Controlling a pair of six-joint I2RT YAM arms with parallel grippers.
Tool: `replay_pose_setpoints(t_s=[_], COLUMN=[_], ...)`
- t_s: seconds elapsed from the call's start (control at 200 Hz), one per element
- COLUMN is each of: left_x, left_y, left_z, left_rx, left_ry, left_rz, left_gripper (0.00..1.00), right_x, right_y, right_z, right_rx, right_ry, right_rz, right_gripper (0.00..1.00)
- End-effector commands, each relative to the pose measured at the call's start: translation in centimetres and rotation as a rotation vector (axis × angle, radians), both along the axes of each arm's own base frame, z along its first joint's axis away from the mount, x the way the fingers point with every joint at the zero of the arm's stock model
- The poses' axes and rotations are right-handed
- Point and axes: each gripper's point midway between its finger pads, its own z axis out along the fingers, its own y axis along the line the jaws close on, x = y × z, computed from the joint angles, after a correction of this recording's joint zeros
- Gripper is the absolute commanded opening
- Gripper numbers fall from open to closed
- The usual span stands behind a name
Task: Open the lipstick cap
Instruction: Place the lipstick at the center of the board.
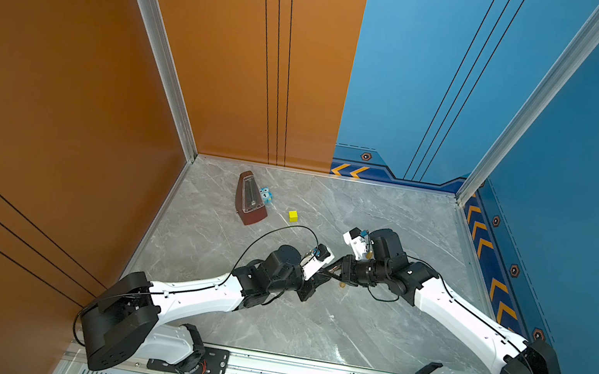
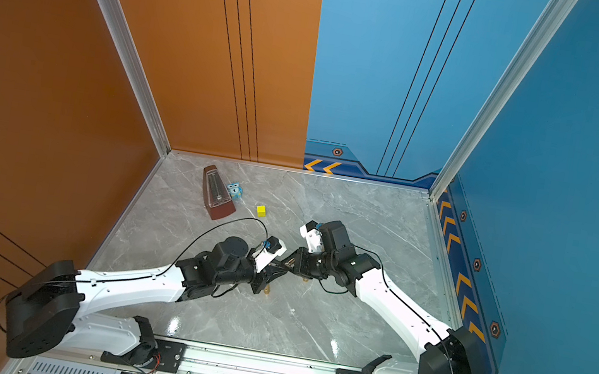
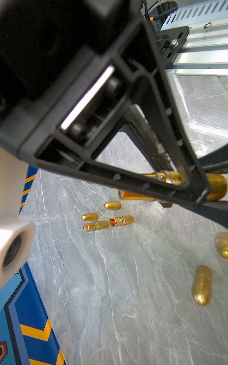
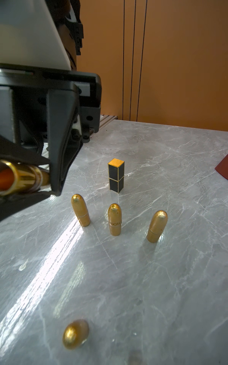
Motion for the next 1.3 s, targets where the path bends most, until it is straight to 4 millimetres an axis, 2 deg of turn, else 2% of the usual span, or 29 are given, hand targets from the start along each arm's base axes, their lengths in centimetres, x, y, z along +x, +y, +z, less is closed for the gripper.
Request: replay_pose_setpoints(t_s=[0.0, 0.135, 0.3, 0.43, 0.611, 0.691, 0.761, 0.786, 1.031, 1.296], left_x=[0.3, 0.4, 0.4, 0.7, 0.7, 0.6, 0.4, 0.4, 0.2, 0.3], left_y=[-0.4, -0.1, 0.4, 1.7, 3.9, 4.8, 5.4, 5.6, 7.2, 7.3], left_z=[0.9, 0.7, 0.4, -0.2, -1.5, -1.9, -2.2, -2.3, -3.3, -3.4], left_rx=[-0.011, -0.005, -0.001, 0.007, 0.04, 0.071, 0.094, 0.101, 0.19, 0.189], left_ry=[-0.024, -0.024, -0.021, -0.016, 0.033, 0.05, 0.061, 0.065, 0.099, 0.104], left_rz=[0.01, 0.021, 0.041, 0.079, 0.13, 0.146, 0.155, 0.158, 0.188, 0.196], left_gripper=[0.04, 0.19, 0.46, 0.65, 0.8, 0.84, 0.85, 0.91, 0.99, 0.99], right_x=[1.1, 1.5, 2.2, 2.9, 3.5, 3.7, 3.2, 3.2, 3.9, 4.8], right_y=[-0.8, -1.7, -3.0, -4.6, -5.9, -6.0, -5.0, -4.9, -3.7, -2.5], right_z=[1.5, 1.8, 1.7, 0.6, -1.6, -2.6, -3.4, -3.7, -6.9, -9.3], right_rx=[-0.038, -0.086, -0.167, -0.283, -0.45, -0.514, -0.563, -0.579, -0.66, -0.701], right_ry=[-0.082, -0.113, -0.155, -0.188, -0.235, -0.254, -0.285, -0.294, -0.314, -0.33], right_rz=[-0.046, -0.077, -0.124, -0.168, -0.201, -0.204, -0.171, -0.167, -0.14, -0.108], right_gripper=[0.18, 0.18, 0.17, 0.18, 0.18, 0.18, 0.18, 0.18, 0.18, 0.18])
